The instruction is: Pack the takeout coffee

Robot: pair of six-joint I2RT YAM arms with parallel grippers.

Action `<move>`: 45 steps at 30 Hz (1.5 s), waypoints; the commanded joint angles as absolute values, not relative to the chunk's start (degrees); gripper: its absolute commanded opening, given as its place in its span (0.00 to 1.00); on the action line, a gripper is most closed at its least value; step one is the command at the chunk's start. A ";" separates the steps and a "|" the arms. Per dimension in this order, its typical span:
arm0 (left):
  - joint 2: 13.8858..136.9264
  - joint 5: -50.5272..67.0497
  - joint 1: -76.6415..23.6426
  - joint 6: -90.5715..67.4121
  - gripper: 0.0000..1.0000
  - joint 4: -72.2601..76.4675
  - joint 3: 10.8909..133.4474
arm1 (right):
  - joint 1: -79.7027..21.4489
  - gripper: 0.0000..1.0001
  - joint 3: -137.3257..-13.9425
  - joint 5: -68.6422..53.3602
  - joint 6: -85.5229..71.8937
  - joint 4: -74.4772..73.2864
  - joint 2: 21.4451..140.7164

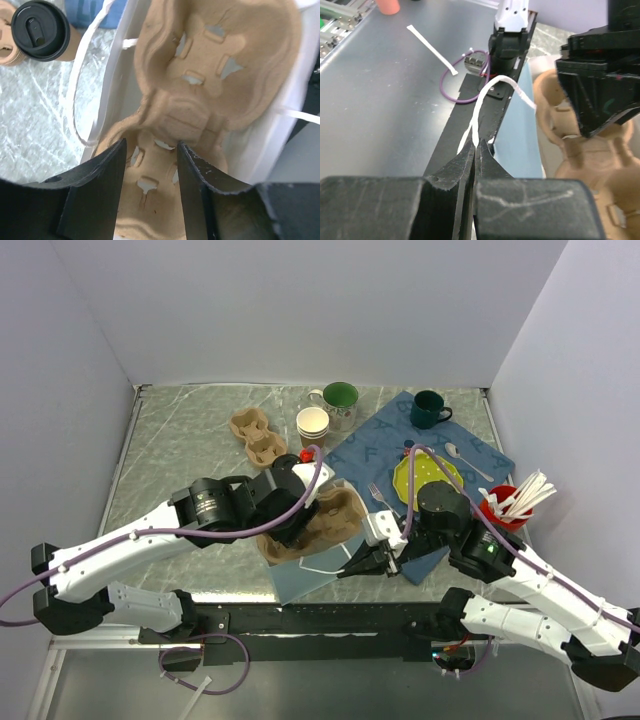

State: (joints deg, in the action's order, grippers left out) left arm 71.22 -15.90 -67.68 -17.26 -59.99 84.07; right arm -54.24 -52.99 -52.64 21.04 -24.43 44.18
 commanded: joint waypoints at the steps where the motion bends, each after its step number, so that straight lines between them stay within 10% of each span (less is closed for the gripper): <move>1: 71.72 -18.72 -67.50 -16.96 0.50 -59.77 84.63 | -54.58 0.00 -52.03 -53.70 20.66 -24.96 42.10; 8: 70.75 -17.67 -67.50 -18.10 0.55 -59.68 88.94 | -54.49 0.03 -51.15 -46.24 16.88 -19.70 40.52; 25: 64.78 -30.59 -67.32 -30.94 0.65 -64.43 92.38 | -54.58 0.54 -58.97 -25.78 -3.50 -12.64 40.51; 34: 67.40 -24.88 -63.38 -24.44 0.65 -56.87 92.54 | -54.58 0.54 -77.25 -0.10 -11.60 -38.74 51.85; 45: 73.56 -17.41 -59.06 -15.73 0.55 -54.14 93.87 | -54.49 0.51 -78.14 -2.98 -14.41 -45.10 56.16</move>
State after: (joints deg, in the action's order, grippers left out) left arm 73.67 -20.97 -59.33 -19.55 -57.43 91.90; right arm -54.24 -78.04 -1.89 -12.56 -43.81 57.21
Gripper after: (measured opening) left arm 0.564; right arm 0.525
